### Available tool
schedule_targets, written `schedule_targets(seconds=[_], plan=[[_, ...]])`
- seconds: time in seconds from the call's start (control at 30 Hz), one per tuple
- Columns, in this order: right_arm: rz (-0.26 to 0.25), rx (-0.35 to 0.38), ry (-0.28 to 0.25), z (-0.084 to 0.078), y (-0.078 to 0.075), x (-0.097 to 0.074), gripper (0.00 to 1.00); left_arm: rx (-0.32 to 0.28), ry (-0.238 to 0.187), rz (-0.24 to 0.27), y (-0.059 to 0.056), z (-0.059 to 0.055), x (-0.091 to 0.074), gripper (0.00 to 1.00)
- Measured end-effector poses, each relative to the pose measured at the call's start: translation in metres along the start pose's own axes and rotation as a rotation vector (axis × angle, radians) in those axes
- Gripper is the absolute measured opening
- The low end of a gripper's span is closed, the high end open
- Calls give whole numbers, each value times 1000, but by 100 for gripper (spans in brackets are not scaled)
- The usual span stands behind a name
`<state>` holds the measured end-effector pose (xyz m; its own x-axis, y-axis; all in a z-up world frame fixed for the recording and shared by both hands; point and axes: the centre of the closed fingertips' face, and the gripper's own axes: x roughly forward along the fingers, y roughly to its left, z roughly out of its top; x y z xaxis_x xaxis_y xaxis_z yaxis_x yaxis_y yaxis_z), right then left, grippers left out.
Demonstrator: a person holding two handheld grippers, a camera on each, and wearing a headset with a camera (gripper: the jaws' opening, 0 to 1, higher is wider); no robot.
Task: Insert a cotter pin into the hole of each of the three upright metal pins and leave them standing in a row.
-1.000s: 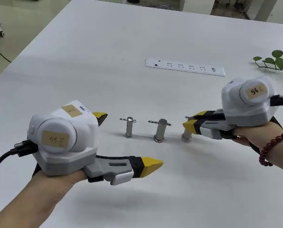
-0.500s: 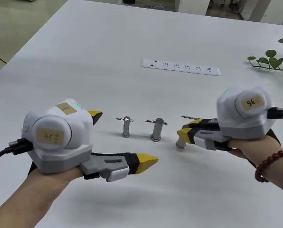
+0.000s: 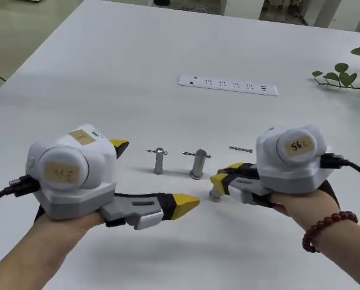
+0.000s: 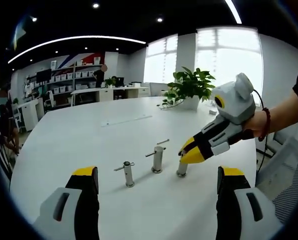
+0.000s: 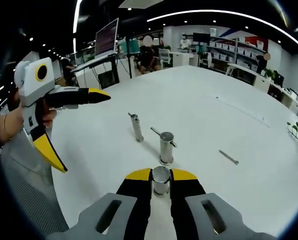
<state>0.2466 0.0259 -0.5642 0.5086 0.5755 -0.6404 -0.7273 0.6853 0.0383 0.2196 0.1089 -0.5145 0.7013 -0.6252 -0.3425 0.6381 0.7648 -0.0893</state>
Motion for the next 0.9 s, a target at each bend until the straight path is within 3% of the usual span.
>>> schedule_targets(seconds=[0.77,0.83,0.9], plan=[[-15,-9,-40,-1,12,1,9,12,20,-11,-5,-3,2,98],[-4,39,-47,-2,13,1,15,12,20,-10,-5,-3,1,98],[-4,40,-47,-4,13,0,19,12,19,-9,-5,-3,1,98]])
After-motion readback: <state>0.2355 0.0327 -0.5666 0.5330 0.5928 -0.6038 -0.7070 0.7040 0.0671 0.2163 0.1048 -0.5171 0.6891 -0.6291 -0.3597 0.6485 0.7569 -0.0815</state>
